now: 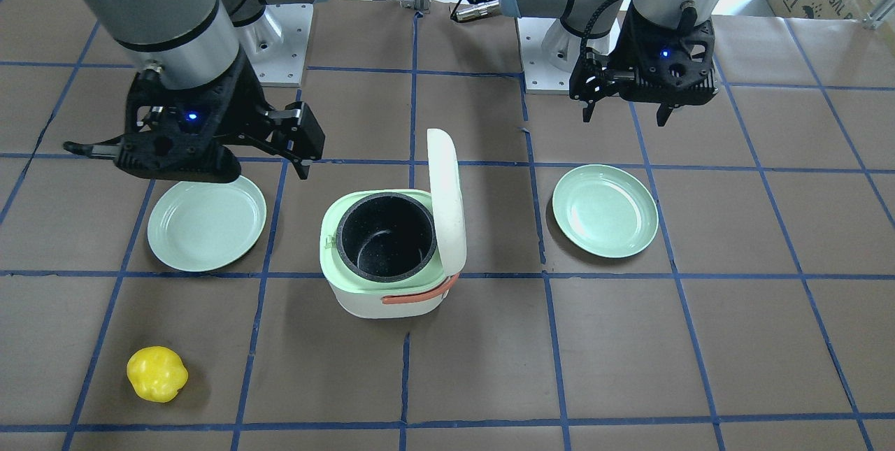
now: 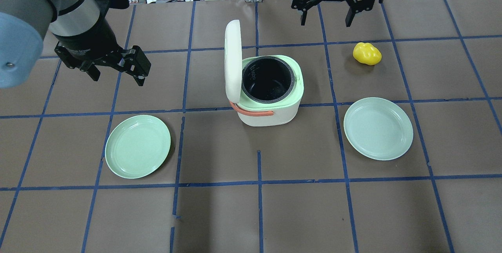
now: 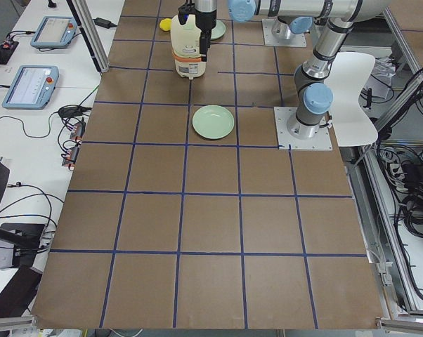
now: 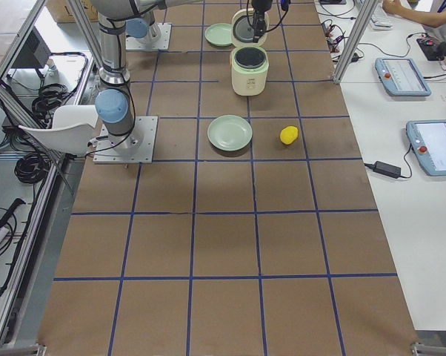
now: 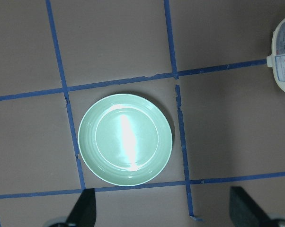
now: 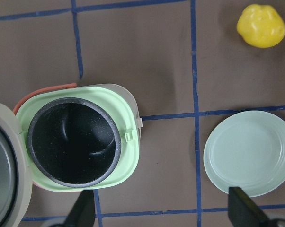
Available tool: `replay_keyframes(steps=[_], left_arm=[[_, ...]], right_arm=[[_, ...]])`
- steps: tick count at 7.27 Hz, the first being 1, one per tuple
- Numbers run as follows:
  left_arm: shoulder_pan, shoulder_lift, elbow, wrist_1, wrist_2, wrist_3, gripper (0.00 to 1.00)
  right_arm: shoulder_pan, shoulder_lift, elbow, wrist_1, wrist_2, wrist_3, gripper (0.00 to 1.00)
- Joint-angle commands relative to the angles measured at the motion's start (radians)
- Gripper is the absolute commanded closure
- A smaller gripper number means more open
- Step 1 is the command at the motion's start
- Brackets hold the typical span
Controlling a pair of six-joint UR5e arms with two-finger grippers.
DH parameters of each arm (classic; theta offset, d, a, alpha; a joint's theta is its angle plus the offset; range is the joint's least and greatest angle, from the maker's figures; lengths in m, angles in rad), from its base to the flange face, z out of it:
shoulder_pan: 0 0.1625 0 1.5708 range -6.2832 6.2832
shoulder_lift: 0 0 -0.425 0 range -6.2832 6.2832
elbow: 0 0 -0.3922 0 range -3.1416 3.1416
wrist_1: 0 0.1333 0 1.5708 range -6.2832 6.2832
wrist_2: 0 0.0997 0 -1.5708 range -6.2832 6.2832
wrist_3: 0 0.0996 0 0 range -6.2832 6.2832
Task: Press rice cooker button
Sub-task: 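Raise the right gripper away as the rice cooker lid pops open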
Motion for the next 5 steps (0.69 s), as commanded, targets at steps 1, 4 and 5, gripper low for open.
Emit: replay_keyframes(steps=[1, 4, 5], left_arm=[[0.0, 0.0, 0.0, 0.0, 0.0, 0.0, 0.0], [0.0, 0.0, 0.0, 0.0, 0.0, 0.0, 0.0], [0.0, 0.0, 0.0, 0.0, 0.0, 0.0, 0.0]], right_arm=[[-0.108, 0.007, 0.007, -0.087, -0.012, -0.104, 0.0], [-0.135, -0.02, 0.146, -0.093, -0.004, -0.106, 0.0], [-0.135, -0.066, 0.246, -0.102, -0.001, -0.105, 0.0]])
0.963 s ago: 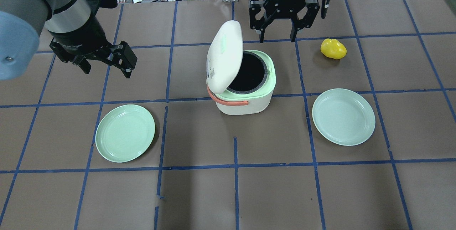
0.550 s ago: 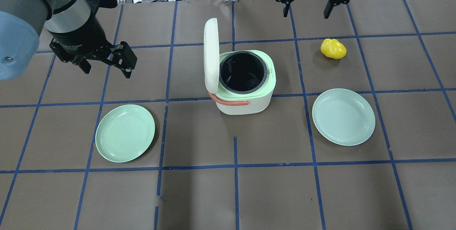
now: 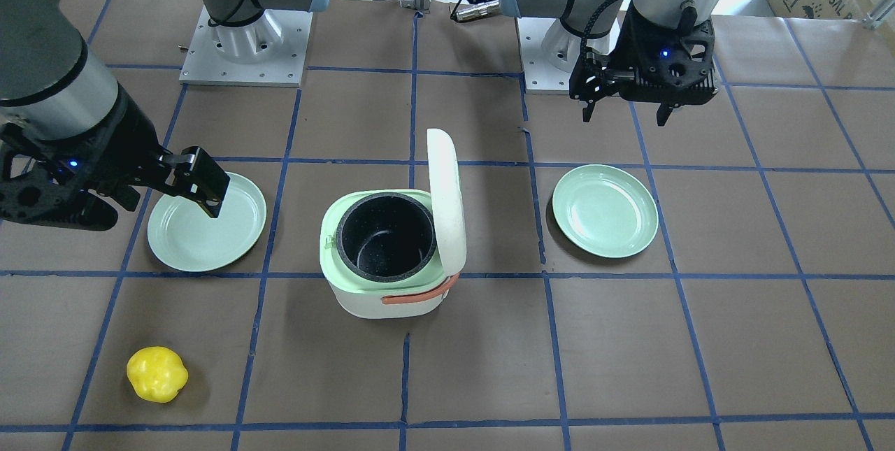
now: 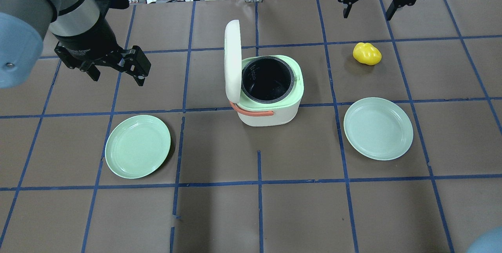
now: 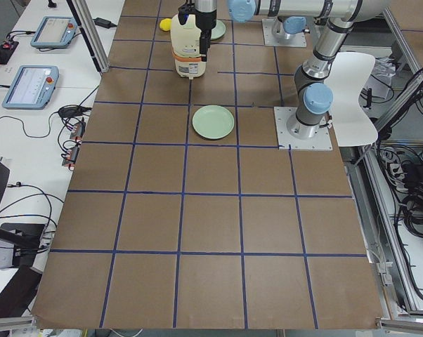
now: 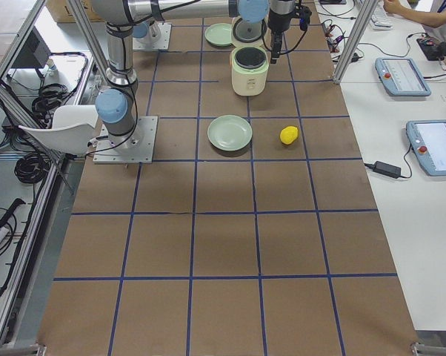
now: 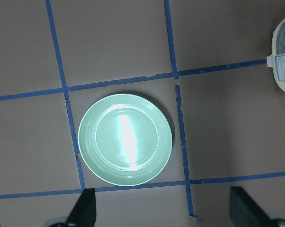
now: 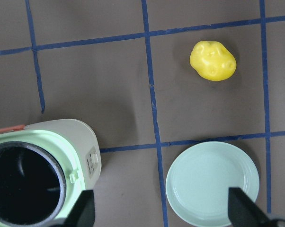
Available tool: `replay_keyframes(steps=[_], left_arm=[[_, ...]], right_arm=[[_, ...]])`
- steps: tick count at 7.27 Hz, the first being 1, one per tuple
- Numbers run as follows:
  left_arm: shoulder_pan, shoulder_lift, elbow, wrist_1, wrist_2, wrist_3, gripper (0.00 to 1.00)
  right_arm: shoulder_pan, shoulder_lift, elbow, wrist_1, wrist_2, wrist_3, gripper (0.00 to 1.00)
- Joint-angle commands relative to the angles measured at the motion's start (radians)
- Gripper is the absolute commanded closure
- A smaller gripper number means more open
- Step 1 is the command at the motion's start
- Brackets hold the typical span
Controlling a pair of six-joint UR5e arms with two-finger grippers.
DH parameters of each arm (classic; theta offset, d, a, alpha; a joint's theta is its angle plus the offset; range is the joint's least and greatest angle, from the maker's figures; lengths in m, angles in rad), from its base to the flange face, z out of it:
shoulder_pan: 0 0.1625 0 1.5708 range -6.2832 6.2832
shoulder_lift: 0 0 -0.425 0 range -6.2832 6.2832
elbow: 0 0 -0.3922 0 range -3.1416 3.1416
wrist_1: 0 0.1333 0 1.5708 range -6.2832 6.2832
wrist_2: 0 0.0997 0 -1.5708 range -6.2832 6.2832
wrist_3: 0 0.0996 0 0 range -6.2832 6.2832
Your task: Press rice cooker button
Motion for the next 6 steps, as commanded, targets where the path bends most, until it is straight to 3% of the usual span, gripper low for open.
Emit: replay_keyframes(steps=[1, 6], left_arm=[[0.0, 0.0, 0.0, 0.0, 0.0, 0.0, 0.0], [0.0, 0.0, 0.0, 0.0, 0.0, 0.0, 0.0]], right_arm=[[-0.005, -0.063, 0.17, -0.048, 0.002, -0.001, 0.0], [-0.006, -0.09, 0.135, -0.03, -0.004, 0.0, 0.0]])
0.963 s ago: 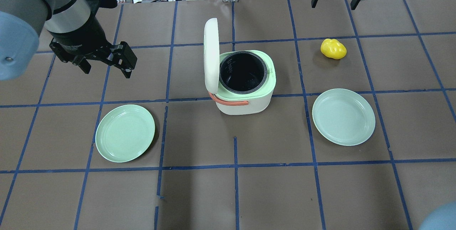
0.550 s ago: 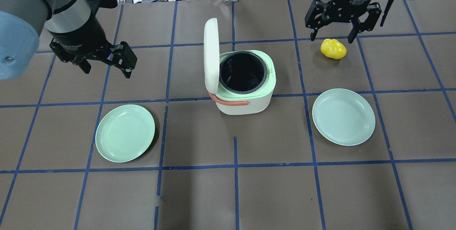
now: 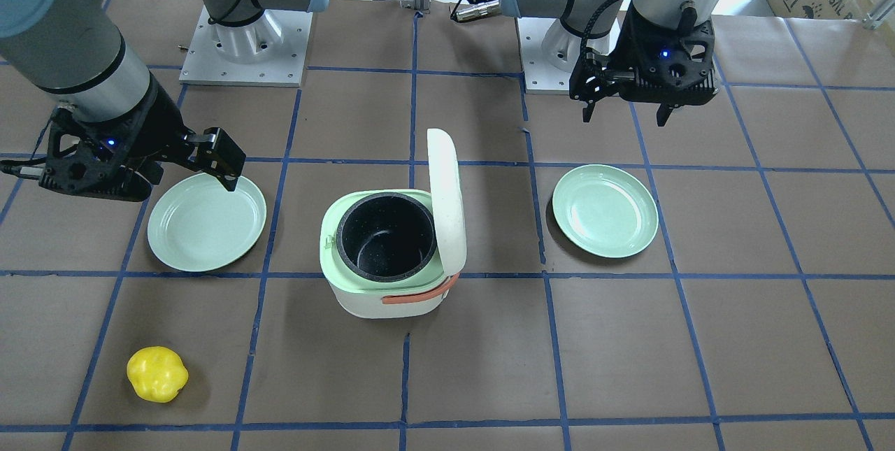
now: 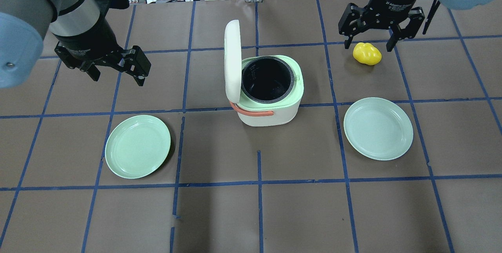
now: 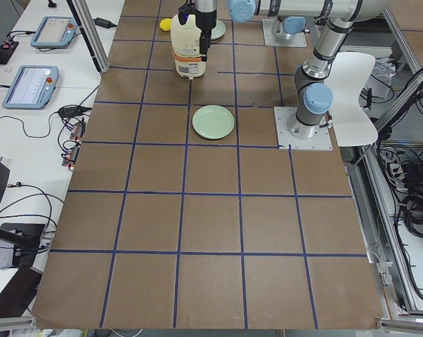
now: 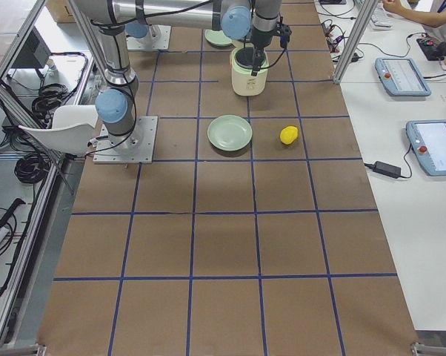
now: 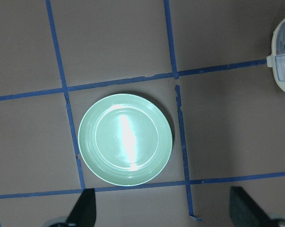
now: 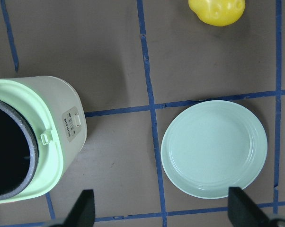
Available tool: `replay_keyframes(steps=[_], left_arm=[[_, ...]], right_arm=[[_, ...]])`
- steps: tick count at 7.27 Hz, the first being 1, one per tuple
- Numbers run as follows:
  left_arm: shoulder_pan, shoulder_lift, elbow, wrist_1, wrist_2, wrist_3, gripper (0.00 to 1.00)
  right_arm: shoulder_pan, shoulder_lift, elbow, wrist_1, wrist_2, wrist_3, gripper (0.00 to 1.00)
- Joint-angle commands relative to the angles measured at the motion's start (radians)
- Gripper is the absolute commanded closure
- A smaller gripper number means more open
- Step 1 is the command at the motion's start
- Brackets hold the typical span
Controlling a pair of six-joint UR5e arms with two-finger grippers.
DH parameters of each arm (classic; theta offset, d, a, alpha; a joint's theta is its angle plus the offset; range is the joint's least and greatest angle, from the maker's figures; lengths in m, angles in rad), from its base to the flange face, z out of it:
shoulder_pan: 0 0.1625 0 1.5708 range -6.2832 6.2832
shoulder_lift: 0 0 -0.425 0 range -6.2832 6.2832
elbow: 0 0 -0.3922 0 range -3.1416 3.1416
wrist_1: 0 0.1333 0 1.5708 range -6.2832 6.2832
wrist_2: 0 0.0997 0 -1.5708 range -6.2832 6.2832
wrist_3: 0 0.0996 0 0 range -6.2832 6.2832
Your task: Press rice cooker button
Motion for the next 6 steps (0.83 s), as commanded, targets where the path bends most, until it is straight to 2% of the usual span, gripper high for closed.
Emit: replay_keyframes(steps=[1, 3, 6], left_arm=[[0.0, 0.0, 0.0, 0.0, 0.0, 0.0, 0.0], [0.0, 0.0, 0.0, 0.0, 0.0, 0.0, 0.0], [0.0, 0.0, 0.0, 0.0, 0.0, 0.0, 0.0]], right_arm=[[0.002, -0.051, 0.011, 0.008, 0.001, -0.001, 0.0], [-0.007, -0.134, 0.063, 0.049, 0.002, -0.003, 0.0], [-0.019, -0.171, 0.097, 0.001, 0.002, -0.01, 0.0]])
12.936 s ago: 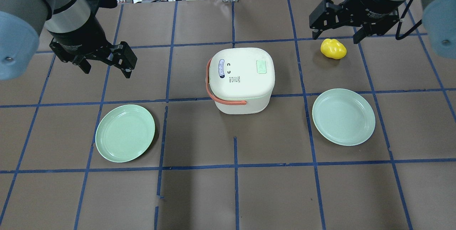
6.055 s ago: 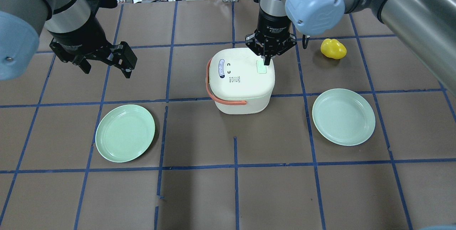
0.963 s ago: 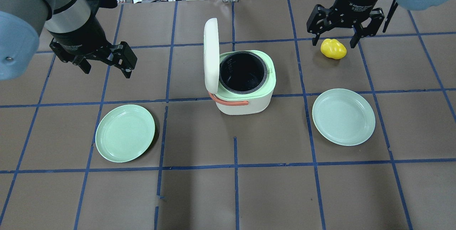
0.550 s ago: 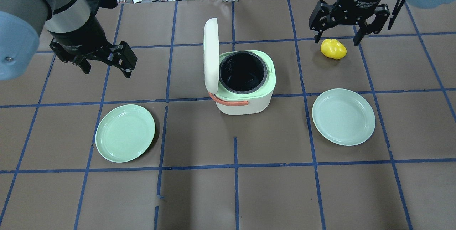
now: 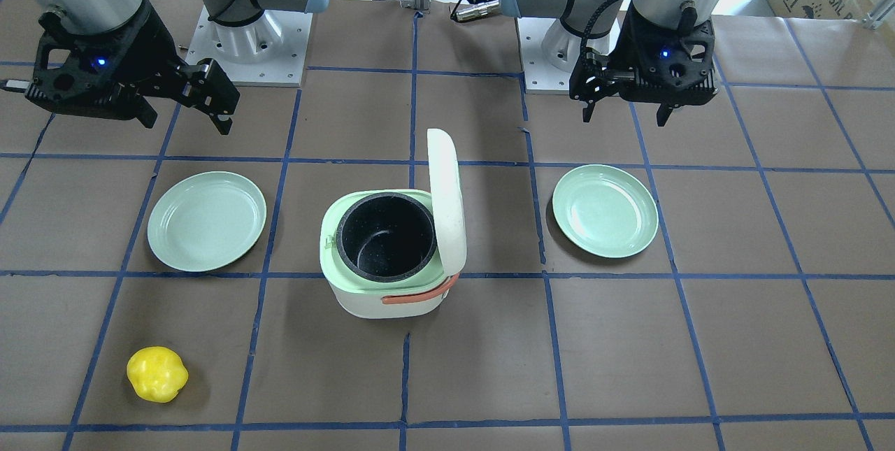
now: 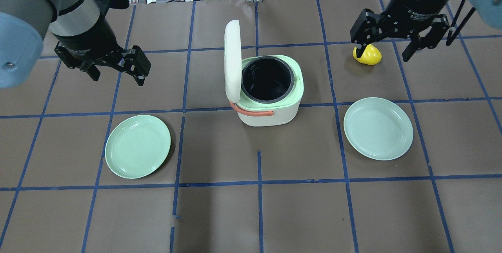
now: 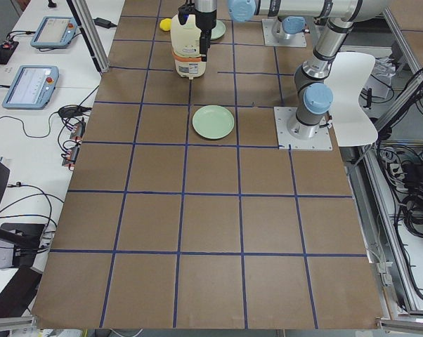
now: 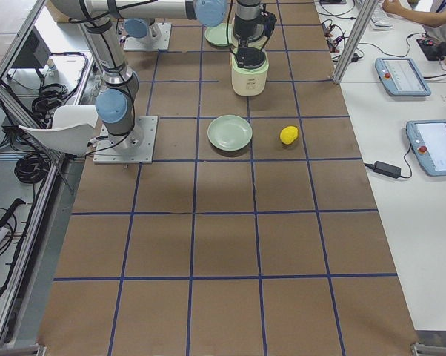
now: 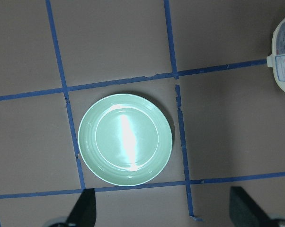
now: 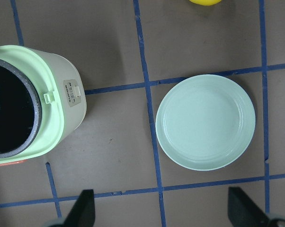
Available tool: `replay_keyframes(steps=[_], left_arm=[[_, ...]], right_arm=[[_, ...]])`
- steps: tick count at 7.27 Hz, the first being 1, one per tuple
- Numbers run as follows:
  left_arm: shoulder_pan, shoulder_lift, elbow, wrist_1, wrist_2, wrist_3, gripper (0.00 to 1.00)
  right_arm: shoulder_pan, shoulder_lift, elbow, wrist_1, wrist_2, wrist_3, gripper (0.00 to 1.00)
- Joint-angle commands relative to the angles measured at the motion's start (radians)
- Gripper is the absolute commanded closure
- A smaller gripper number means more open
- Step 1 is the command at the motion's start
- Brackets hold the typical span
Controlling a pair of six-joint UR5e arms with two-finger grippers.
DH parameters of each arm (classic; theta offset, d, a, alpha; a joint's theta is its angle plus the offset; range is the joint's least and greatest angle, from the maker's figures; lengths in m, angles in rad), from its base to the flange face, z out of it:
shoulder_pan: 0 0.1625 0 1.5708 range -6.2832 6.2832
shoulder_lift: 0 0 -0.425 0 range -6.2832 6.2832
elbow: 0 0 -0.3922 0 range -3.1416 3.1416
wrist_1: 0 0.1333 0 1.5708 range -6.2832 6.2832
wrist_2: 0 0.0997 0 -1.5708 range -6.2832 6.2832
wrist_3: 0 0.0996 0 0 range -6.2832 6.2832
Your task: Press rice cooker button
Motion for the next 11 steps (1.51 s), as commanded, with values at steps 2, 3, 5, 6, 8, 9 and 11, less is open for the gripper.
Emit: replay_keyframes(steps=[2, 3, 5, 6, 8, 9, 11], left_arm=[[0.0, 0.0, 0.0, 0.0, 0.0, 0.0, 0.0], [0.0, 0.0, 0.0, 0.0, -0.002, 0.0, 0.0], [0.0, 0.0, 0.0, 0.0, 0.0, 0.0, 0.0], [0.0, 0.0, 0.0, 0.0, 0.0, 0.0, 0.0], [0.0, 0.0, 0.0, 0.0, 0.0, 0.0, 0.0], [0.0, 0.0, 0.0, 0.0, 0.0, 0.0, 0.0], [0.0, 0.0, 0.0, 0.0, 0.0, 0.0, 0.0]], right_arm=[[-0.001, -0.013, 0.008, -0.055, 0.0, -0.01, 0.0], [-0.001, -0.013, 0.01, -0.054, 0.001, -0.01, 0.0], [-0.001, -0.012, 0.008, -0.04, 0.001, -0.01, 0.0], [-0.001, -0.009, -0.001, -0.045, -0.005, -0.008, 0.0], [-0.001, -0.007, -0.007, -0.054, -0.054, -0.007, 0.0], [-0.001, -0.006, -0.007, -0.054, -0.053, -0.008, 0.0], [-0.001, -0.006, -0.002, -0.054, -0.051, -0.008, 0.0]])
